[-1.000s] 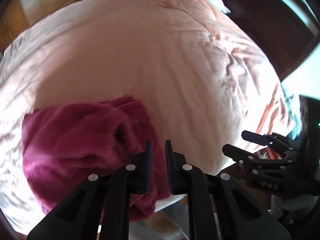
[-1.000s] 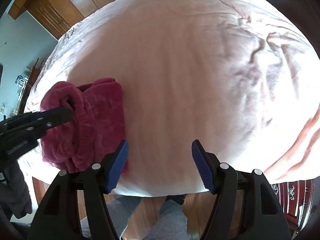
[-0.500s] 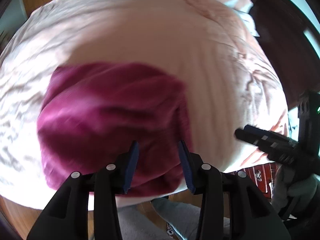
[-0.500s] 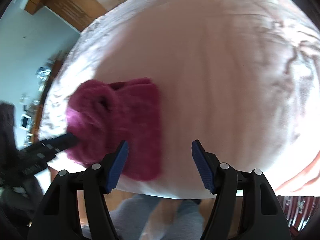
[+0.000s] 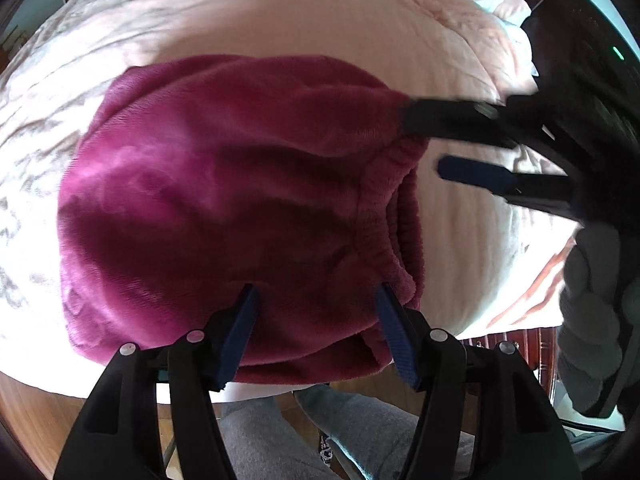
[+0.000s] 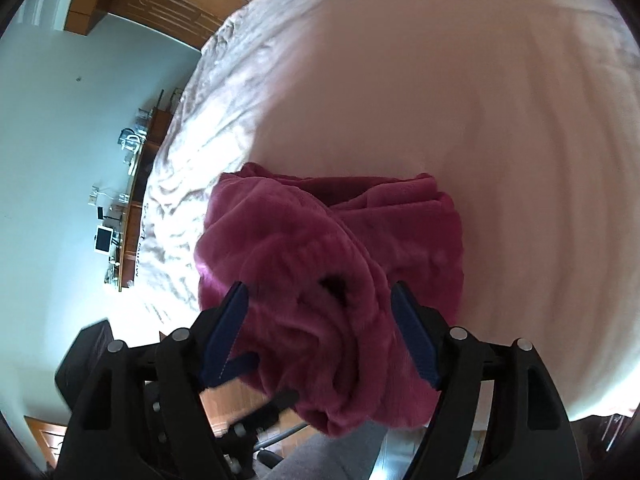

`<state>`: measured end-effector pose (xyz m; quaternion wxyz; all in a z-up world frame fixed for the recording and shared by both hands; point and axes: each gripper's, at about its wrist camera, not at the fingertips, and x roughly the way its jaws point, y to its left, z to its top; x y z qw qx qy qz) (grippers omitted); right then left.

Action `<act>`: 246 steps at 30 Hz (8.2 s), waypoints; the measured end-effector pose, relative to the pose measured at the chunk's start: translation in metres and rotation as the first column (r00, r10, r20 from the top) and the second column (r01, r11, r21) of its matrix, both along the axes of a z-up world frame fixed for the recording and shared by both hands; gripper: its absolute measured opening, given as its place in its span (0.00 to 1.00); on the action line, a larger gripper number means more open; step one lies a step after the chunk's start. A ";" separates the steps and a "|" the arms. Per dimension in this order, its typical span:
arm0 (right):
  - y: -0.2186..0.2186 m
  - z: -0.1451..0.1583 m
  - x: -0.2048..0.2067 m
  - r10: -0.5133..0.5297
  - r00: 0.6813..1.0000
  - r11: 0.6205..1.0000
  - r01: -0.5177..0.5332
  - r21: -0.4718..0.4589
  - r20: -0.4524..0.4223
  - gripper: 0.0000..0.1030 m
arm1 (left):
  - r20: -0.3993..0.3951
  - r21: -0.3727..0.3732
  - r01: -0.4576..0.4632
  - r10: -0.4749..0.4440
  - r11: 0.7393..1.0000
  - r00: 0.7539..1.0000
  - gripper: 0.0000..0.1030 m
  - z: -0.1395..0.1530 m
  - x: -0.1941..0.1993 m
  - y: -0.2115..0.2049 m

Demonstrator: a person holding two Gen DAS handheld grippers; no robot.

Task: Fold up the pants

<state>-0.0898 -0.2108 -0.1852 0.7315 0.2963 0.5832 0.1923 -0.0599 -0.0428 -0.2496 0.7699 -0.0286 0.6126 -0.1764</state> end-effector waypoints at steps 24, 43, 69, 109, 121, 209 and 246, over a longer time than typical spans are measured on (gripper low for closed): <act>-0.044 -0.039 0.037 -0.058 0.998 0.995 0.056 -0.077 -0.031 0.34 | -0.077 -0.015 0.003 -0.004 1.000 0.997 0.60 -0.018 0.004 -0.008; -0.007 0.012 -0.049 0.142 0.988 0.985 -0.135 -0.109 0.053 0.48 | -0.054 -0.030 -0.069 0.067 0.997 0.996 0.62 -0.004 -0.002 0.010; -0.025 -0.002 -0.080 0.112 0.993 0.973 -0.117 -0.200 -0.037 0.30 | -0.020 -0.009 0.053 -0.053 0.999 0.998 0.69 -0.032 -0.011 -0.032; 0.031 -0.022 -0.012 0.317 0.945 0.900 -0.274 -0.339 0.077 0.66 | 0.086 0.089 0.201 -0.209 0.976 0.974 0.71 -0.013 -0.029 -0.035; 0.034 -0.073 -0.024 0.326 0.945 0.859 -0.288 -0.424 0.018 0.68 | 0.076 0.133 -0.004 -0.006 0.991 0.997 0.71 -0.005 -0.031 0.031; 0.079 0.070 -0.136 -0.152 0.954 0.838 0.262 -0.478 0.258 0.90 | 0.138 0.146 0.081 -0.102 0.986 0.985 0.95 0.087 -0.012 0.062; 0.002 -0.092 -0.015 -0.239 0.950 0.970 0.244 -0.001 -0.200 0.42 | -0.325 -0.293 0.028 -0.127 0.956 0.937 0.68 -0.072 0.128 0.115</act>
